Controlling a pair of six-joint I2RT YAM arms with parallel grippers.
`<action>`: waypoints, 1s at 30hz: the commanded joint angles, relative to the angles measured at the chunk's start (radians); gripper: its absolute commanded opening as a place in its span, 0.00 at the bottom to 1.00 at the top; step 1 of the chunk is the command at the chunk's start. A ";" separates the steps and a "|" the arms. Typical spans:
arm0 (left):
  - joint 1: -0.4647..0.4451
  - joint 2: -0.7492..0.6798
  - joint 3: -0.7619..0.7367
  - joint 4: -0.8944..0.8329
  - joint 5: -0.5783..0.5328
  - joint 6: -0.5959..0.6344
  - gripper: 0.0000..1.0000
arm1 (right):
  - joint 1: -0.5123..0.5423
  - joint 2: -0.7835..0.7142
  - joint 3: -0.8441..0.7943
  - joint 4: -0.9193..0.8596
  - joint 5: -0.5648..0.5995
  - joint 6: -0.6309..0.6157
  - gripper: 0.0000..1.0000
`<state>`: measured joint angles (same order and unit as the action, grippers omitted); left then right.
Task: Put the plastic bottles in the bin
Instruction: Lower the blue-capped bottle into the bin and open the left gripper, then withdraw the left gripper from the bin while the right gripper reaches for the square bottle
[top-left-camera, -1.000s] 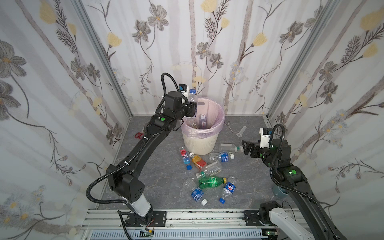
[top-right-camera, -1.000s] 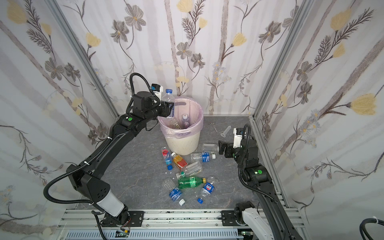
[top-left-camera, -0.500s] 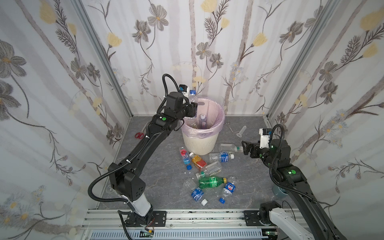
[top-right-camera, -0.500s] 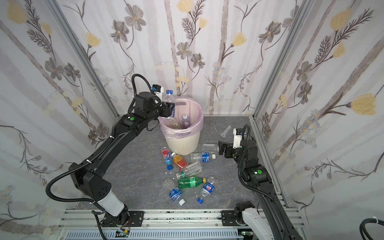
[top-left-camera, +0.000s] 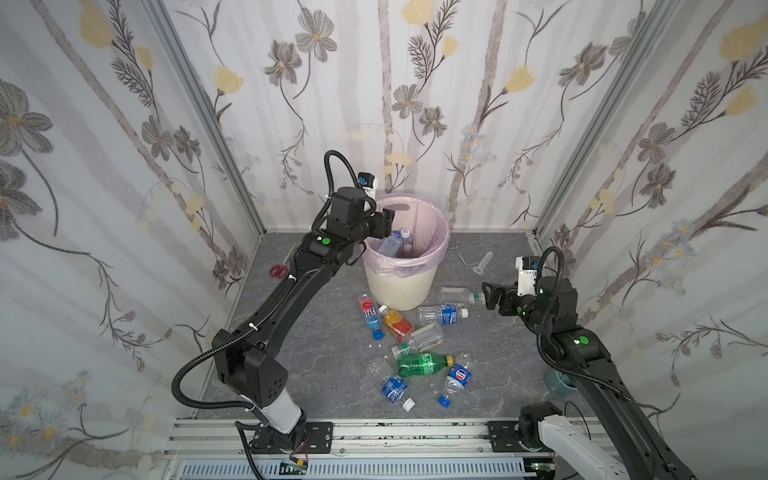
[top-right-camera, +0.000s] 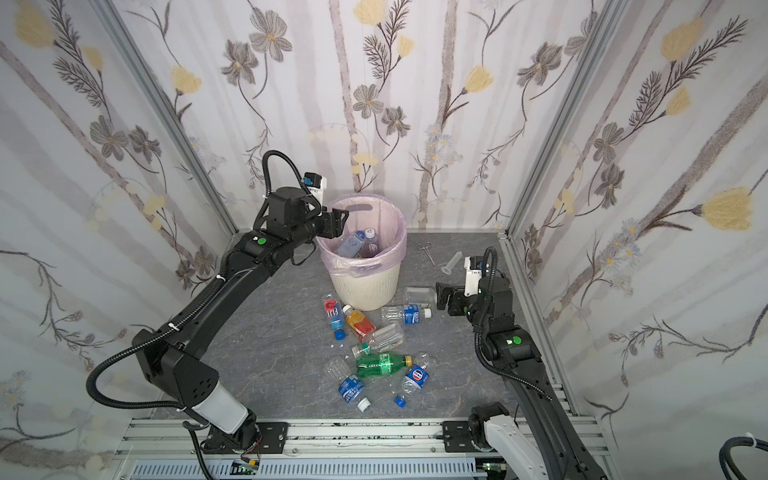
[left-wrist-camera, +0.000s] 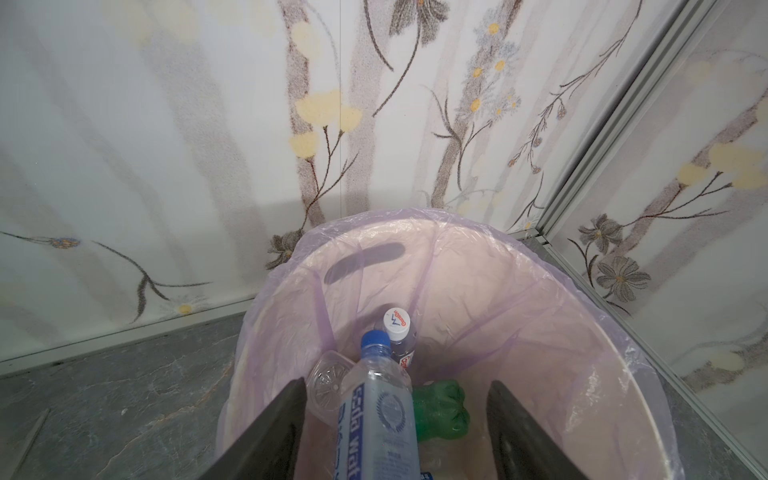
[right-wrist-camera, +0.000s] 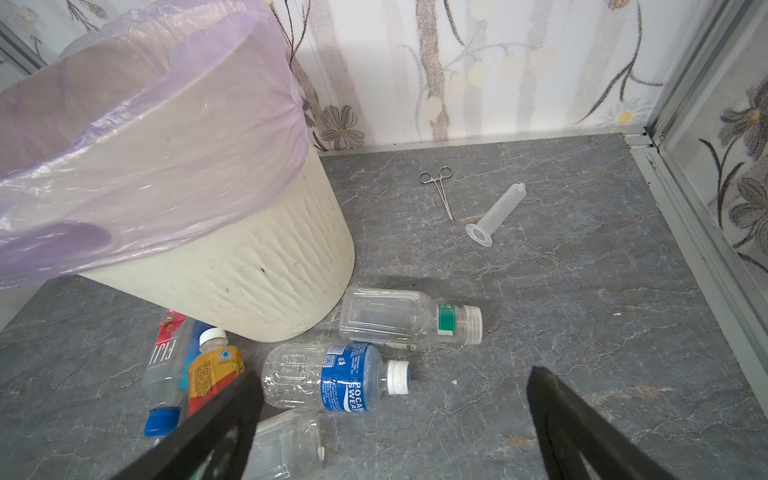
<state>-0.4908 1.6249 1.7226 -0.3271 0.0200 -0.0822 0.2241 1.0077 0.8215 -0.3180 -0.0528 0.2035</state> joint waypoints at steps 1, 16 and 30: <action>0.007 -0.038 -0.029 0.030 -0.044 0.041 0.75 | 0.001 0.029 0.017 0.011 -0.012 -0.045 1.00; 0.255 -0.362 -0.435 0.019 0.084 0.129 0.86 | -0.001 0.347 0.153 -0.029 -0.068 -0.353 0.99; 0.380 -0.421 -0.686 -0.010 0.197 0.214 0.87 | 0.009 0.672 0.321 -0.182 -0.155 -0.620 0.99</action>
<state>-0.1143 1.2015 1.0538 -0.3492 0.1852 0.1059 0.2317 1.6482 1.1202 -0.4644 -0.1673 -0.3256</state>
